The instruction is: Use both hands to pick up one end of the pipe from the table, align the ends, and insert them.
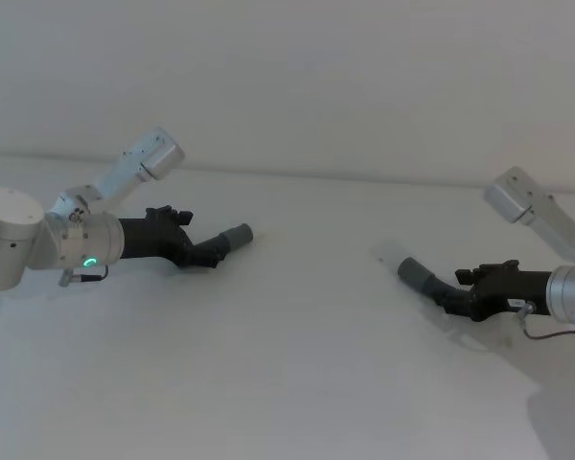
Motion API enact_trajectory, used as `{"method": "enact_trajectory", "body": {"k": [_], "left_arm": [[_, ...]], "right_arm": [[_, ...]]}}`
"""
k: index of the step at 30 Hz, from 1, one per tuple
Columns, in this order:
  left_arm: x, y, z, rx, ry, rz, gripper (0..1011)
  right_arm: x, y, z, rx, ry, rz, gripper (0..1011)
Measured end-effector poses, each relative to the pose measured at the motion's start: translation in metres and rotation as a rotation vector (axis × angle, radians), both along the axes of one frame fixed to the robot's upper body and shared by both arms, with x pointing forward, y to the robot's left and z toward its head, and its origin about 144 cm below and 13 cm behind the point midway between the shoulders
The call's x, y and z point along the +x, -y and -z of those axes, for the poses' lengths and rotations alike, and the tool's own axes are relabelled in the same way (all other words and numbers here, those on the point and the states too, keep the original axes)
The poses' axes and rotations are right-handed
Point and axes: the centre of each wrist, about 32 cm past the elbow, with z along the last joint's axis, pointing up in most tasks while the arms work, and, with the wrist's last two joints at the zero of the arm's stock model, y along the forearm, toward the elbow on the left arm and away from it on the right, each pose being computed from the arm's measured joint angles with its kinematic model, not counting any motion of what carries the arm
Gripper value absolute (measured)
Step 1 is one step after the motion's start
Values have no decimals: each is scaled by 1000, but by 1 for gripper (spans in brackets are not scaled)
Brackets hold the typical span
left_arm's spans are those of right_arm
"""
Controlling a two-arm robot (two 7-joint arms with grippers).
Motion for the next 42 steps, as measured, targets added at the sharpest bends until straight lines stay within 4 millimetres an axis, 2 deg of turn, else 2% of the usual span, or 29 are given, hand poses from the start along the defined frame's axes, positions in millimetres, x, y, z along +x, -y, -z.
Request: {"method": "enact_trajectory", "body": {"k": [1, 3, 4, 10, 17, 23, 36, 40, 41, 42], "left_arm": [[0, 0, 0, 0, 0, 0, 1001], [0, 0, 0, 0, 0, 0, 1001], [0, 0, 0, 0, 0, 0, 1001], [0, 0, 0, 0, 0, 0, 1001], [0, 0, 0, 0, 0, 0, 1001], [0, 0, 0, 0, 0, 0, 1001], [0, 0, 0, 0, 0, 0, 1001], [0, 0, 0, 0, 0, 0, 1001], [0, 0, 0, 0, 0, 0, 1001], [0, 0, 0, 0, 0, 0, 1001]], "right_arm": [[0, 0, 0, 0, 0, 0, 522], [0, 0, 0, 0, 0, 0, 488], [0, 0, 0, 0, 1, 0, 417], [0, 0, 0, 1, 1, 0, 236], [0, 0, 0, 0, 2, 0, 74], [0, 0, 0, 0, 2, 0, 40], [0, 0, 0, 0, 2, 0, 34], [0, 0, 0, 0, 2, 0, 125], [0, 0, 0, 1, 2, 0, 189], [0, 0, 0, 0, 2, 0, 189]]}}
